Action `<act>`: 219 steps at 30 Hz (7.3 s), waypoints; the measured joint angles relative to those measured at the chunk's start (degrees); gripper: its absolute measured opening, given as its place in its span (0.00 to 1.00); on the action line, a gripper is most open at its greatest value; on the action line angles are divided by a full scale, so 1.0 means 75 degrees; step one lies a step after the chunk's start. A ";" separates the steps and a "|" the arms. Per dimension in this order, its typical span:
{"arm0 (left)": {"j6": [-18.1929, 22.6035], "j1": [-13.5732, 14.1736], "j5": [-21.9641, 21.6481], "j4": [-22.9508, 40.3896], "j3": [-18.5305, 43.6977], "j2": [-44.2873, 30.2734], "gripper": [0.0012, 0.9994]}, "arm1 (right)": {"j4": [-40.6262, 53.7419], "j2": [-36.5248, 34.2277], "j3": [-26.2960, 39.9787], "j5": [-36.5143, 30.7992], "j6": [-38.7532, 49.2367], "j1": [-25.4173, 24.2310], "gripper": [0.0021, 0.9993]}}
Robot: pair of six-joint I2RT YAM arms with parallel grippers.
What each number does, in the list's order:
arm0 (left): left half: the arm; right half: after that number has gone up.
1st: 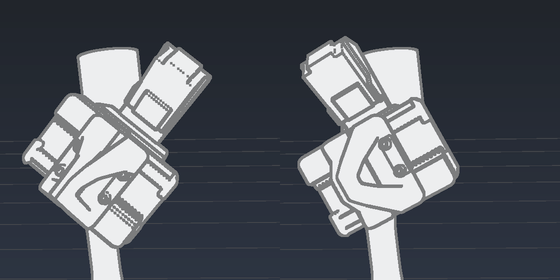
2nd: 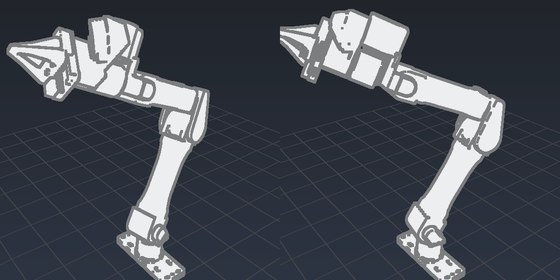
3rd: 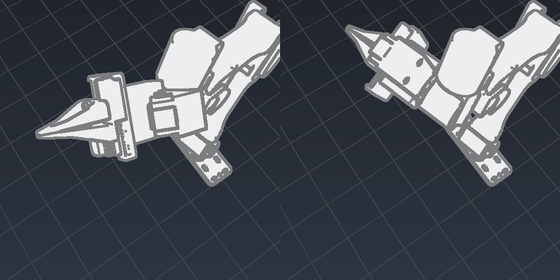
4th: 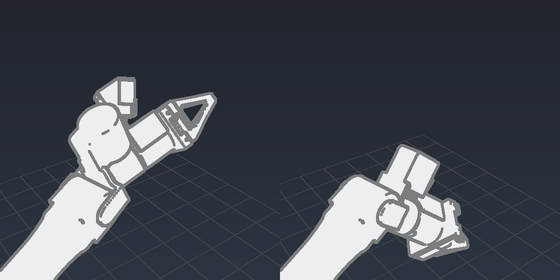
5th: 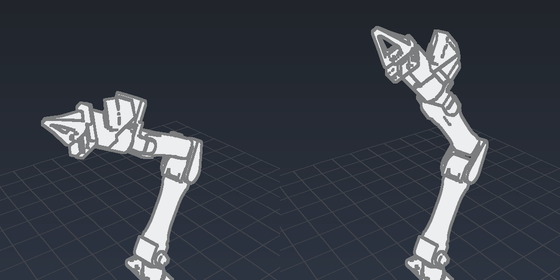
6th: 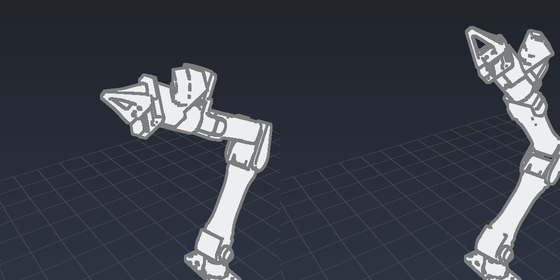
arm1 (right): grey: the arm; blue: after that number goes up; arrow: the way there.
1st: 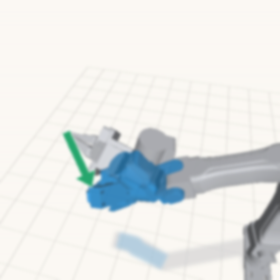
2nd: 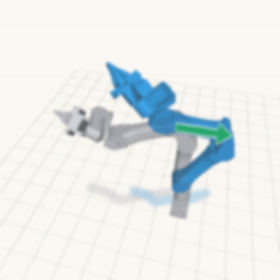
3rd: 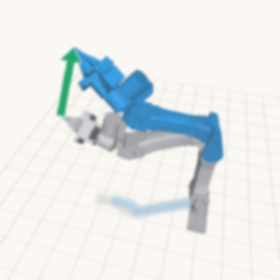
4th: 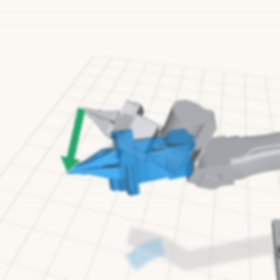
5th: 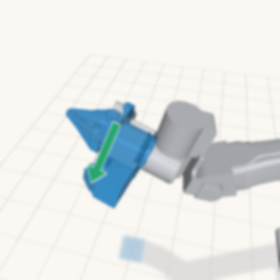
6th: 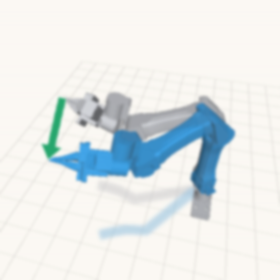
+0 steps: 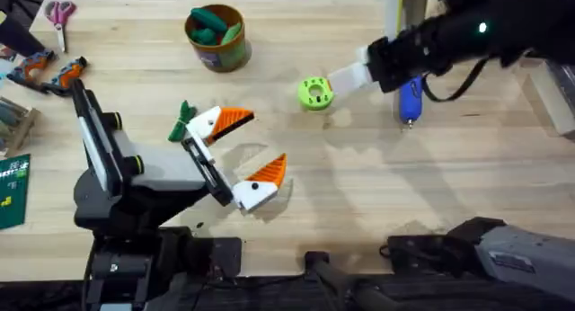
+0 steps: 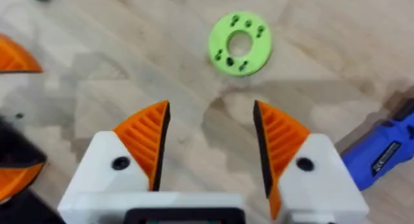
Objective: Pick up the gripper from the table and insert it into the empty holder that is missing its gripper. Then pick up a screw, insert it into the mounting hole, and use the screwdriver to tighten it. Finally, clean up the table by picking up the vegetable and placing it into the bucket.
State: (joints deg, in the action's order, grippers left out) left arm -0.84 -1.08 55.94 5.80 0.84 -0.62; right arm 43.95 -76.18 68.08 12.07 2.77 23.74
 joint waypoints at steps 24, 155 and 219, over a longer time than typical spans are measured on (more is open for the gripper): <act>0.0000 0.0000 0.0000 0.0000 0.0000 0.0000 0.99 | -0.2848 -0.2279 -0.0852 -0.0920 0.0066 0.0696 0.87; 0.0003 0.0000 0.0000 0.0000 0.0000 0.0000 0.99 | 0.2093 -0.3723 0.6157 -0.1029 0.0835 0.4854 0.00; 0.0003 0.0000 0.0000 0.0000 0.0000 0.0000 0.99 | 0.2362 -0.4255 0.6198 -0.1033 0.0803 0.4746 0.00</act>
State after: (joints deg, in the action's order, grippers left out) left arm -0.82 -1.08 55.94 5.80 0.84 -0.62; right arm 61.67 -108.09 114.57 4.32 8.80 59.33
